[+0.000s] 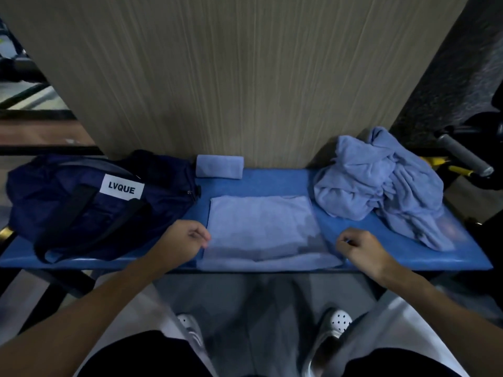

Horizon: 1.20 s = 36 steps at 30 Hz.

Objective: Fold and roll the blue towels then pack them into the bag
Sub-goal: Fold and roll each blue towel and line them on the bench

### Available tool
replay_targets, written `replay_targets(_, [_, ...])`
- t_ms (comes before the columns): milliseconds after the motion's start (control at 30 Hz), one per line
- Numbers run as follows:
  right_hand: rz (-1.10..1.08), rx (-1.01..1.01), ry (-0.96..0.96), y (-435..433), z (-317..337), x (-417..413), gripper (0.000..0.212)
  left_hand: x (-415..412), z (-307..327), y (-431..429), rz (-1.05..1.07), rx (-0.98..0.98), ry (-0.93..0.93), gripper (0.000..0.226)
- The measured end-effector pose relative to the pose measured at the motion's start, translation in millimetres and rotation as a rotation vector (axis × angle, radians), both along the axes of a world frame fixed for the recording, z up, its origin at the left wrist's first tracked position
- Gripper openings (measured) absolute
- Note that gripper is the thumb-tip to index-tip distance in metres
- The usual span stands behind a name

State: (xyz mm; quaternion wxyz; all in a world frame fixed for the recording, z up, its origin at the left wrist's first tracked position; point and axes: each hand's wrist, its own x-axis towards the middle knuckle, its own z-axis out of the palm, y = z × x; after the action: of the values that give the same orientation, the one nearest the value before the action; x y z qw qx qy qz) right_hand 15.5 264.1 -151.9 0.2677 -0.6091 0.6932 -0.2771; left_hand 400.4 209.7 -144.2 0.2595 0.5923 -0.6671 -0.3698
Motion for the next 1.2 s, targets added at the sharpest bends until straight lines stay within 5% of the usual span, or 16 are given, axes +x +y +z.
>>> replay_targets(567, [-0.078,-0.149,-0.142,-130.3,-38.4,34.7,0.015,-57.1,-41.6,-119.9,-0.036,-0.291,-0.065,0.013])
replay_targets(767, [0.073,-0.206,0.247,-164.8,-59.6,26.4,0.028,-68.0,-51.3,-144.4,-0.15,-0.308,-0.217,0.022])
replay_targets(900, [0.187,-0.139,0.422,-179.1,-64.6,27.6,0.008,-62.0,-54.4,-152.1,-0.137,-0.248,-0.376,0.017])
replay_targets(1200, [0.022,-0.158,0.412,-169.4,-56.5,20.4,0.012,-59.4,-54.4,-148.6,-0.15,-0.154,-0.461,0.009])
